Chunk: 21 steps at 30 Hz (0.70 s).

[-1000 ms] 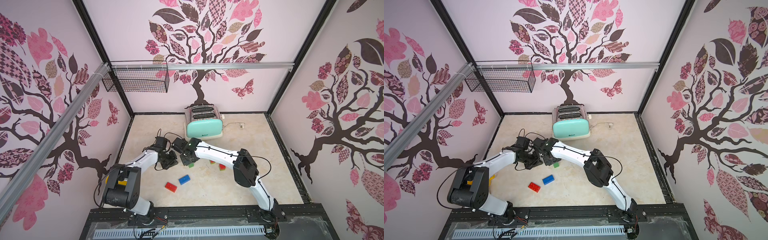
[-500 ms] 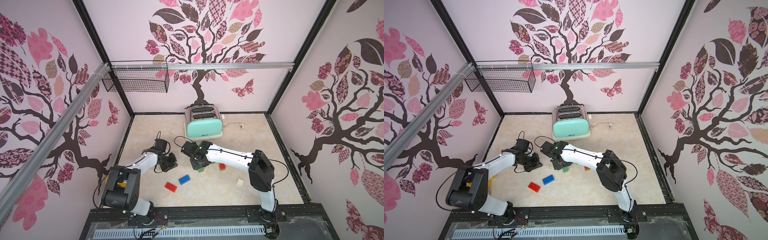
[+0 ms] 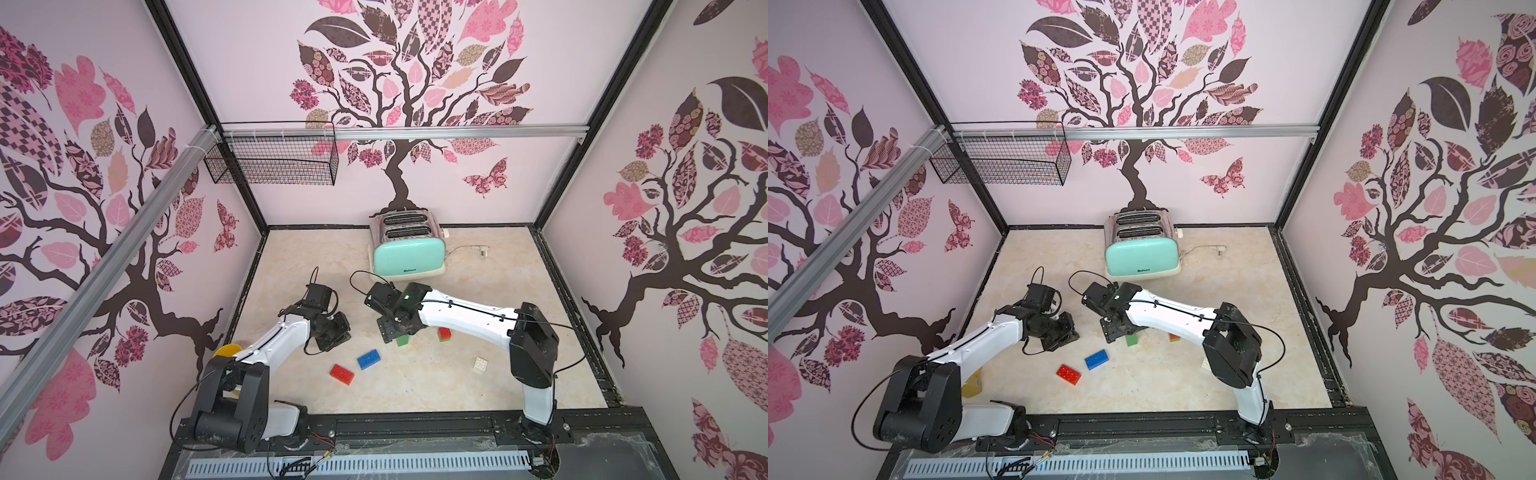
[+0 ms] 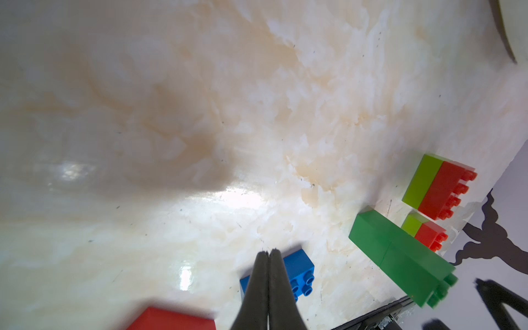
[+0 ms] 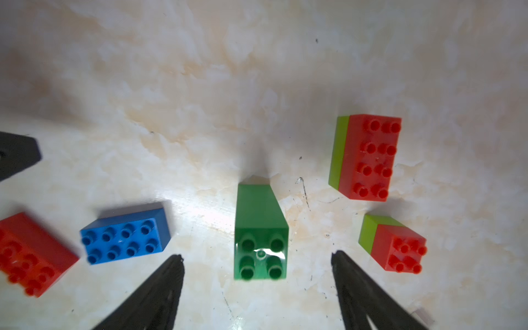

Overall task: Assemble a spoon with lego
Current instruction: Pick up the lego brick from the center of the board.

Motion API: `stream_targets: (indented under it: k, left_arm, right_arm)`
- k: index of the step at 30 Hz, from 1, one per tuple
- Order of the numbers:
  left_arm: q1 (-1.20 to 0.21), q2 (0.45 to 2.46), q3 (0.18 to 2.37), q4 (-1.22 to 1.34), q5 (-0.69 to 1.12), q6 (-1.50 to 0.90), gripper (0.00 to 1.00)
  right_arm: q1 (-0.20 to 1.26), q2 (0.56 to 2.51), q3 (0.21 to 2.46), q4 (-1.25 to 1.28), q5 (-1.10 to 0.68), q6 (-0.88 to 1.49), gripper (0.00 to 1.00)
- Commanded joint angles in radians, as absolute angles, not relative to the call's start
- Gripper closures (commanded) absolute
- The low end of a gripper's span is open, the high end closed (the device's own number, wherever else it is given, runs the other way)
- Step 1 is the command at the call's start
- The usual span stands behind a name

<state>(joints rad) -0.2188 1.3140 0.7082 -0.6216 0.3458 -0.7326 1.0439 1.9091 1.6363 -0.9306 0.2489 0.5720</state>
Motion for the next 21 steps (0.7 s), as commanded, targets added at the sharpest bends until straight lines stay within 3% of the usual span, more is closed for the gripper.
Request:
stream_targets:
  k: [1, 8, 12, 16, 21]
  left_arm:
    - [-0.221, 1.231, 0.68, -0.703, 0.301, -0.729, 1.0]
    - [-0.202, 1.042, 0.62, -0.834, 0.151, -0.838, 1.0]
    - [-0.065, 0.998, 0.611, -0.858, 0.166, -0.87, 1.0]
    - [0.117, 1.024, 0.632, -0.849, 0.203, -0.837, 1.0]
    - [0.202, 1.087, 0.676, -0.844, 0.198, -0.796, 1.0]
  right_arm:
    - [1.115, 1.858, 1.693, -0.919, 0.228, 0.512, 0.16]
    - [1.258, 1.931, 1.678, -0.783, 0.089, 0.374, 0.21]
    - [1.306, 2.008, 1.687, -0.677, 0.027, 0.288, 0.24]
    - [1.308, 2.156, 1.835, -0.723, 0.043, 0.242, 0.25]
    - [1.305, 2.317, 2.003, -0.824, 0.137, 0.244, 0.31]
